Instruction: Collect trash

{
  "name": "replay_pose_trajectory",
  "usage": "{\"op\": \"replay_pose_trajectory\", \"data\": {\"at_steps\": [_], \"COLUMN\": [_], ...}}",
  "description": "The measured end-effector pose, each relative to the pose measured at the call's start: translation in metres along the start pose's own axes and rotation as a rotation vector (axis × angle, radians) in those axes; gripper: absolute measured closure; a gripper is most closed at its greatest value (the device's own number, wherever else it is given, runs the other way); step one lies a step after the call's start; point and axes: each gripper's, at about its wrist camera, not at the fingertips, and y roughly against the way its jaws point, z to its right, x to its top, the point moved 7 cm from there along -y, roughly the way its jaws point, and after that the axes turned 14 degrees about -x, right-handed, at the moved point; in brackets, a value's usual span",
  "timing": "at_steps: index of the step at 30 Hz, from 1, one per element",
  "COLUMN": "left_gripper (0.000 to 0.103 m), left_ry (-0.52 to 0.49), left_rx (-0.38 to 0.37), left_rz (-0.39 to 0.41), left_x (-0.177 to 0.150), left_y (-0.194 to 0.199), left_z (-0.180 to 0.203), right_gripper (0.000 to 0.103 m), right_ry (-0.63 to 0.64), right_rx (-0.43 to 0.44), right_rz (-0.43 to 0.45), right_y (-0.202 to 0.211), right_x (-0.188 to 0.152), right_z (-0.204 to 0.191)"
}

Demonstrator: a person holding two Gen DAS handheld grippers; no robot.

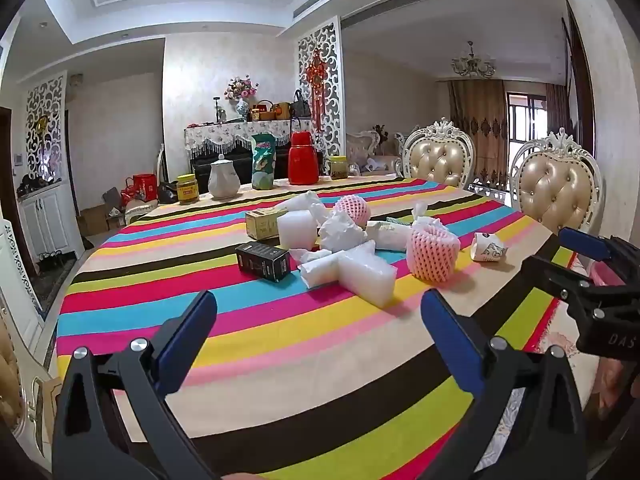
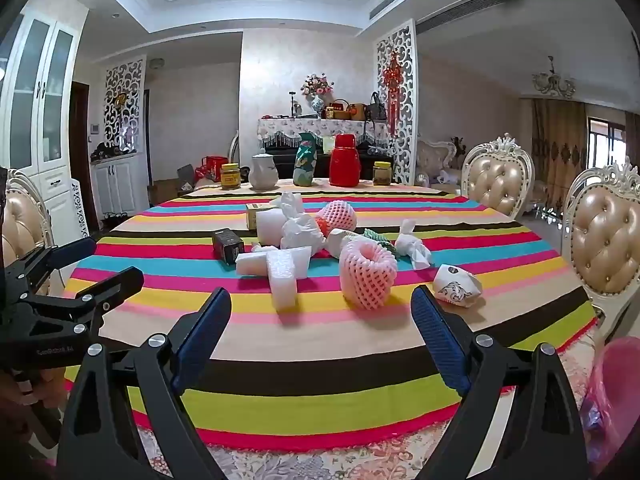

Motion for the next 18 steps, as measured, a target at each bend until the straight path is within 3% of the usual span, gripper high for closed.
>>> {"op": "replay_pose_trajectory", "data": {"at_steps": [18], "left_gripper": [0.004], "left_ry": [0.003], "left_rx": [-0.009], "left_rz": [-0.01], "left_x": [-0.002], "left_y": [-0.001], "left_z": [0.0036], "right_gripper": [0.017], "right_ry": [-0.007], "right_rx": [0.01], "right_rz": [0.0], "right_y": [0.0006], "right_x": [0.0009], "right_z": [-0.0016]}}
